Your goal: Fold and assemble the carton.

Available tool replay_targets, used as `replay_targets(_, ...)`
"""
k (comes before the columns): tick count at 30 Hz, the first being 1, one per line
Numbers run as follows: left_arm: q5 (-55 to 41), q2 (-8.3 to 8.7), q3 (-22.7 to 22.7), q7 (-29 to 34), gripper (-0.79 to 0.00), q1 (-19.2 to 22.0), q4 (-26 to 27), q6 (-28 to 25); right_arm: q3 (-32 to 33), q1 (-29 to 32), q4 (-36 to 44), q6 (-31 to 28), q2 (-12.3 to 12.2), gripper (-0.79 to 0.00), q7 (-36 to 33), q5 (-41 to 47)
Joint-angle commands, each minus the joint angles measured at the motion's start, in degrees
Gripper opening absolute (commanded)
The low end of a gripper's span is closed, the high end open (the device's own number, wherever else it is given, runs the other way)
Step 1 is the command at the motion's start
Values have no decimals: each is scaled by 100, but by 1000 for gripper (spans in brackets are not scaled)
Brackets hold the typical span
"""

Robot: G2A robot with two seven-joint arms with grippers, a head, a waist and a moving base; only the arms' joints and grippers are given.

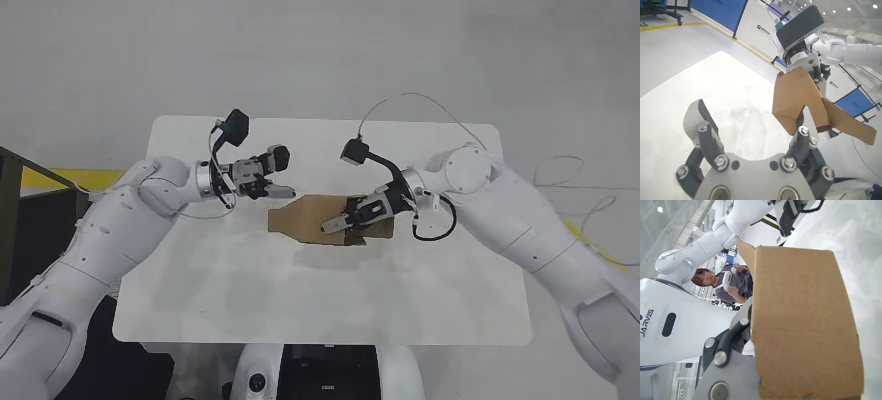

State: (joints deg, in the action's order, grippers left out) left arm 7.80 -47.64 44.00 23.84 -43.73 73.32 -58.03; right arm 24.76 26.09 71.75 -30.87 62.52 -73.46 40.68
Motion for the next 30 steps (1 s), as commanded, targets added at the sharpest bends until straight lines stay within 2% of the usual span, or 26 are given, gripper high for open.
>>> replay_targets(1,-20,-23,-56,85,0,-9,88,3,-22,-8,11,-48,-21,-785,48,21)
replay_targets(20,19,-99,41,307,0,7,206,3,-383,-186,137,-314,-149,-785,315,72)
replay_targets(30,-72,59,589,228,0,-191,69,3,-415,-152,-207,-435,-234,-785,436,290)
